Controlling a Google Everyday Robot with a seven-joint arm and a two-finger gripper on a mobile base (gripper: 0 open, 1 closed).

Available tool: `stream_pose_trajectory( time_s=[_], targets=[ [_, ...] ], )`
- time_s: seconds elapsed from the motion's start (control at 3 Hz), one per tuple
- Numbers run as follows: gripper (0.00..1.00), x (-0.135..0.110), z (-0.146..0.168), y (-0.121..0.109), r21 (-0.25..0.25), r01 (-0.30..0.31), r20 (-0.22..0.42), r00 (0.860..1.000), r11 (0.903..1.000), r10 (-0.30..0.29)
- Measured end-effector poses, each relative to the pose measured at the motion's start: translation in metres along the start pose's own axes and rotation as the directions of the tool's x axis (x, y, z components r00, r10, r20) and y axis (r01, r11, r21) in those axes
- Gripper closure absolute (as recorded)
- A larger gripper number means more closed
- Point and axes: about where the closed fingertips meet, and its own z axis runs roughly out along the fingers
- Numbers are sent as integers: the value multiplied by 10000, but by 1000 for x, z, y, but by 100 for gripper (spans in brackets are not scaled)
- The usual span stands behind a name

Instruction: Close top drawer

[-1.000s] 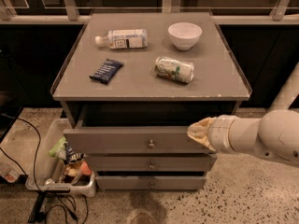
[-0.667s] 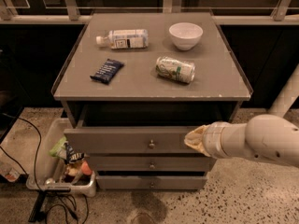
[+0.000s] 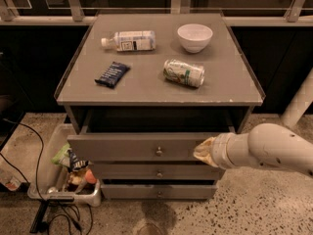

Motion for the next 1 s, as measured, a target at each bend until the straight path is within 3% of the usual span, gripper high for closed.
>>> stream_pose_trajectory(
  time_s=[1.0],
  targets=[
    [12, 0, 0, 0, -1, 1, 0, 10000, 10000, -1]
  ],
)
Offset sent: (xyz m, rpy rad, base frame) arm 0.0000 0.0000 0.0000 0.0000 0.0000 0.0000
